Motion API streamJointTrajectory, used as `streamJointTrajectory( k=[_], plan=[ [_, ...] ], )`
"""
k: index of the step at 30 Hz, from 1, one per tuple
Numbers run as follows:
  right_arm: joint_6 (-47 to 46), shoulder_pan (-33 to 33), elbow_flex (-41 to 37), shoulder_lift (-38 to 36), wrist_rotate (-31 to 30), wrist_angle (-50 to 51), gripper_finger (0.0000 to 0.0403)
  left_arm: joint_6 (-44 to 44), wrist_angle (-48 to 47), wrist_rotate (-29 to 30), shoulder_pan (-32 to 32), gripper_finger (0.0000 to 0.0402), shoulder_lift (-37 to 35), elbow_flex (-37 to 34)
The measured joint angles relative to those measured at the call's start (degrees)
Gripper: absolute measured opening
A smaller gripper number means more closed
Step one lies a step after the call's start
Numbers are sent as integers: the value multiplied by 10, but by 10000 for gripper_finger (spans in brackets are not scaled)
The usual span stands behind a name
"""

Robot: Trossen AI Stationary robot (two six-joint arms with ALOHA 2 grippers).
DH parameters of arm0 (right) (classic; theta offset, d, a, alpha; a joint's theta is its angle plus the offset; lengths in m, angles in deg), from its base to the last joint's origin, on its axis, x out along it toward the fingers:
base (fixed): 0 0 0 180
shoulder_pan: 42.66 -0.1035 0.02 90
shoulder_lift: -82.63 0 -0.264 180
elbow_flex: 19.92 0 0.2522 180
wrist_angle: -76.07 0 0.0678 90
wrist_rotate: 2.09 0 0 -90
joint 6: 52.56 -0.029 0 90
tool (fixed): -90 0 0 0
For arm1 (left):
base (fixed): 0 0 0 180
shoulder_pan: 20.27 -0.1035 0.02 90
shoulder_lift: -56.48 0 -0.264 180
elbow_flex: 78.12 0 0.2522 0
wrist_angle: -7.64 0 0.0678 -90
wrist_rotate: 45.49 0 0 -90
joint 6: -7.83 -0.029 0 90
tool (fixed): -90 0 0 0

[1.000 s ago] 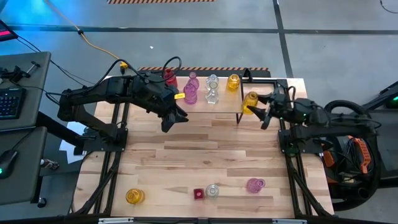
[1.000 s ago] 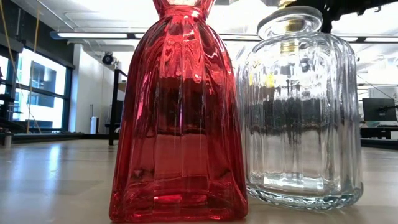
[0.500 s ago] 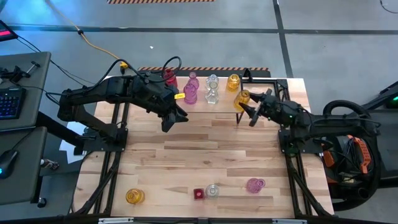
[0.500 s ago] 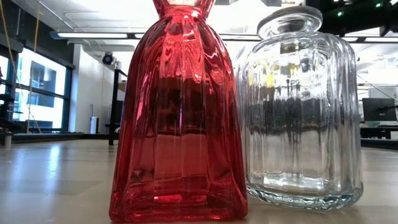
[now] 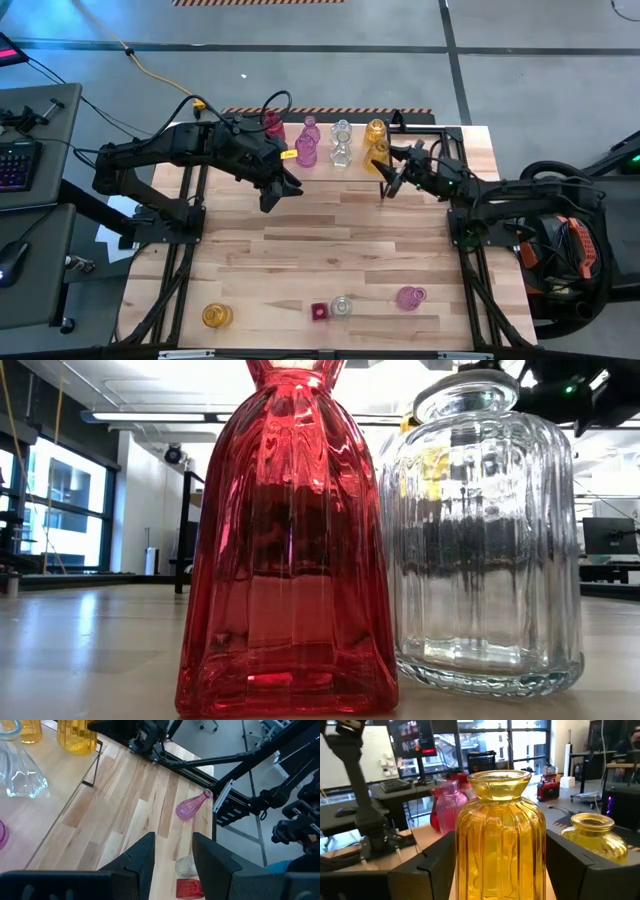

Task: Sort vases onto shelf
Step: Put the top yellow vase on the shelf aligned with the other yellow vase

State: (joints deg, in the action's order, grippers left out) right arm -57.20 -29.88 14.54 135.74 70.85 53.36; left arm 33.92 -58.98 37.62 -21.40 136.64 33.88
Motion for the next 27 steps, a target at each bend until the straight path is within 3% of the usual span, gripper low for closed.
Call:
streamJointTrajectory(
  k=[8, 27],
  plan=[
    [2, -14, 0, 56, -82, -47, 225, -13, 0, 0, 0, 120, 0, 0],
    [6, -16, 0, 128, -115, -69, 225, -13, 0, 0, 0, 120, 0, 0]
  ],
)
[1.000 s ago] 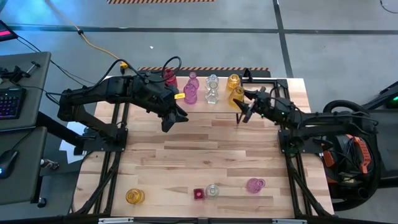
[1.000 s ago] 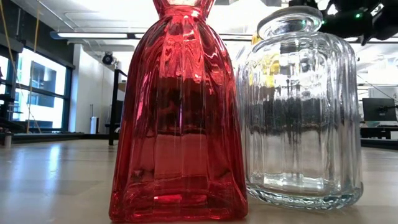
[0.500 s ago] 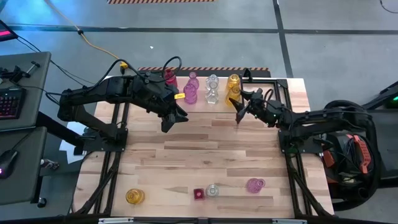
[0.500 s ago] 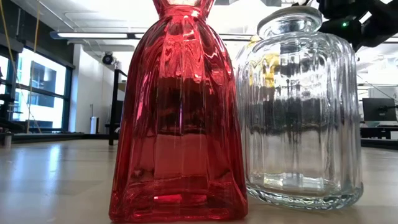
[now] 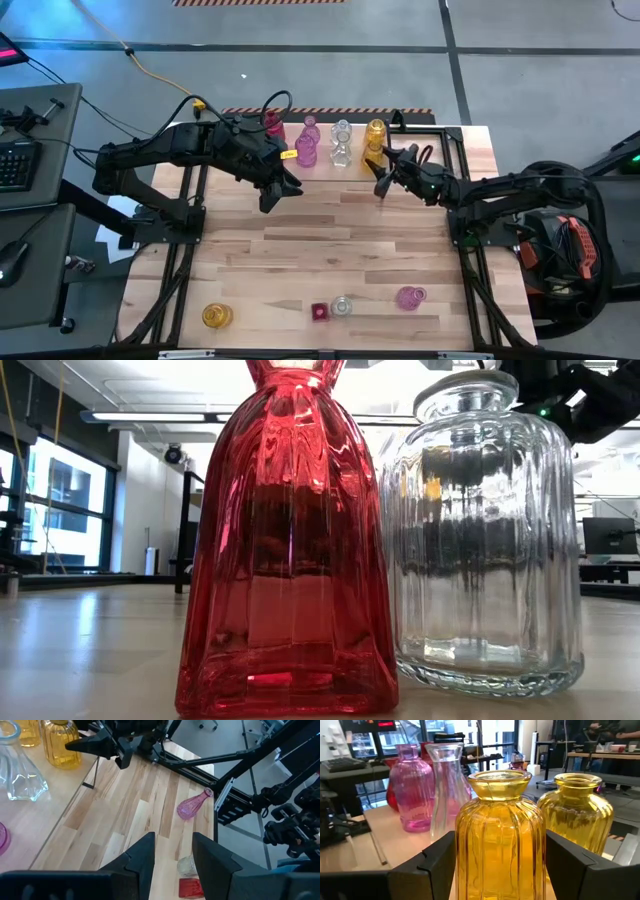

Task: Sort vases onto shelf
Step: Put the top yellow vase on the shelf aligned with the other yellow vase

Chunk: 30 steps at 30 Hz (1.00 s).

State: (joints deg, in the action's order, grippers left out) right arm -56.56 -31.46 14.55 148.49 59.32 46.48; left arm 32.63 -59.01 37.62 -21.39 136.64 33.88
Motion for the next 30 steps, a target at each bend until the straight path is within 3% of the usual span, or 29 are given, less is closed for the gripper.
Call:
streamJointTrajectory(
  k=[6, 30],
  plan=[
    [30, 2, 0, 2, -4, -9, 225, 0, 0, 0, 0, 120, 0, 0],
    [-5, 24, 1, 2, 14, 7, 243, 1, 0, 0, 0, 120, 0, 0]
  ],
)
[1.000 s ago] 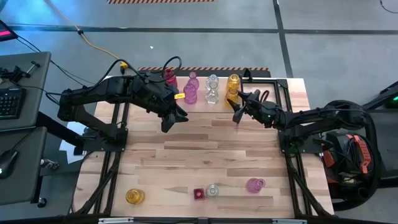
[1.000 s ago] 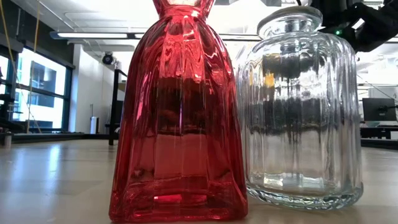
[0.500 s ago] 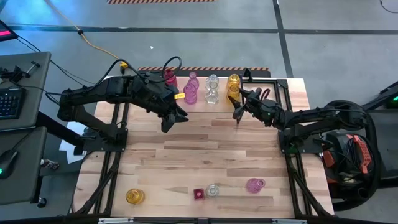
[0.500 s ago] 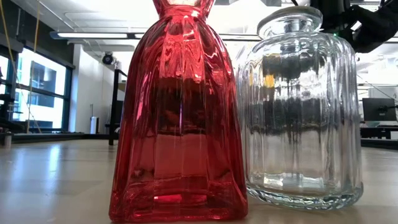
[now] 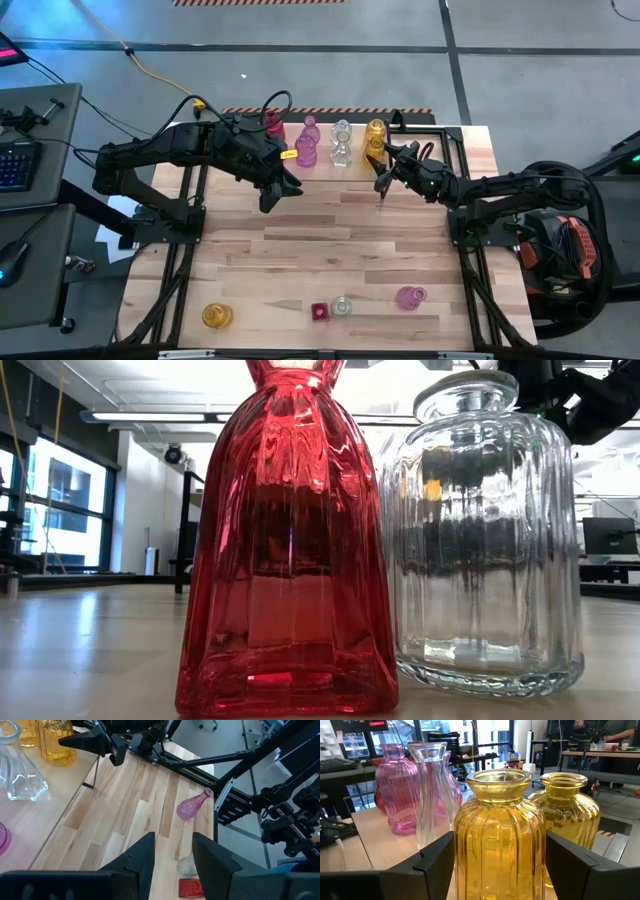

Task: Sort vases onto shelf
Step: Put the top yellow vase on the shelf aligned with the other yellow vase

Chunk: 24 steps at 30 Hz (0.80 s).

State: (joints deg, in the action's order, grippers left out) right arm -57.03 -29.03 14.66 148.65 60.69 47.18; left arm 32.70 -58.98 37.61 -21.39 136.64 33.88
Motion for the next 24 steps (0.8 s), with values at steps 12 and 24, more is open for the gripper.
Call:
streamJointTrajectory(
  k=[12, 24],
  plan=[
    [1, 0, 0, 0, 6, -3, 244, 0, 0, 0, 0, 120, 0, 0],
    [6, 0, 0, 0, -11, -3, 266, 0, 0, 0, 0, 120, 0, 0]
  ],
)
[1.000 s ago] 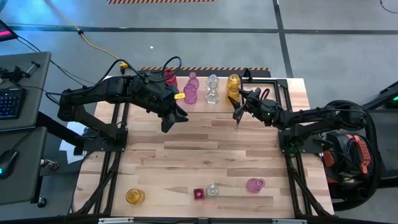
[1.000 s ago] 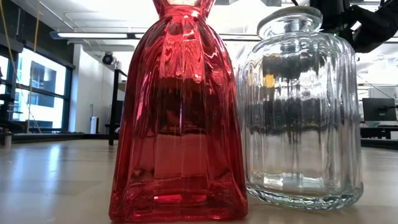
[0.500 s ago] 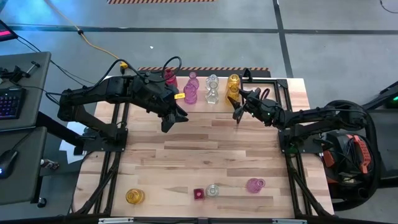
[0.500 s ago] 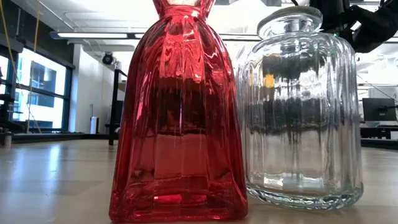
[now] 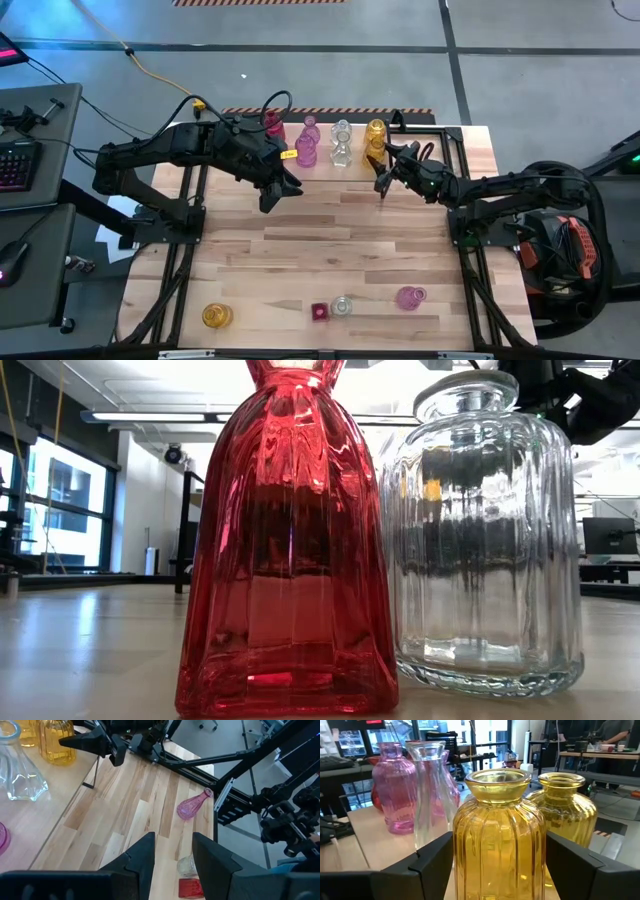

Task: Sort vases onto shelf
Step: Put the top yellow vase on the shelf aligned with the other yellow vase

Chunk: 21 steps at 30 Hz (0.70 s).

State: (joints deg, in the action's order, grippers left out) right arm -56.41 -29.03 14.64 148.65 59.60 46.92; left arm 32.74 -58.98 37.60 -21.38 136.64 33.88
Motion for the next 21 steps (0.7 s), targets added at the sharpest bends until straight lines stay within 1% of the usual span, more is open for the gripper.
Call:
streamJointTrajectory(
  k=[8, 10, 13, 21],
  plan=[
    [-3, 12, 0, 0, -1, -2, 271, 0, 0, 0, 0, 120, 0, 0],
    [-3, 16, 0, 0, 7, -2, 271, 0, 0, 0, 0, 120, 0, 0],
    [-13, 20, 0, 0, 34, -2, 272, 0, 0, 0, 0, 120, 0, 0],
    [-17, 21, 0, 0, 45, 0, 273, 0, 0, 0, 0, 120, 0, 0]
  ],
)
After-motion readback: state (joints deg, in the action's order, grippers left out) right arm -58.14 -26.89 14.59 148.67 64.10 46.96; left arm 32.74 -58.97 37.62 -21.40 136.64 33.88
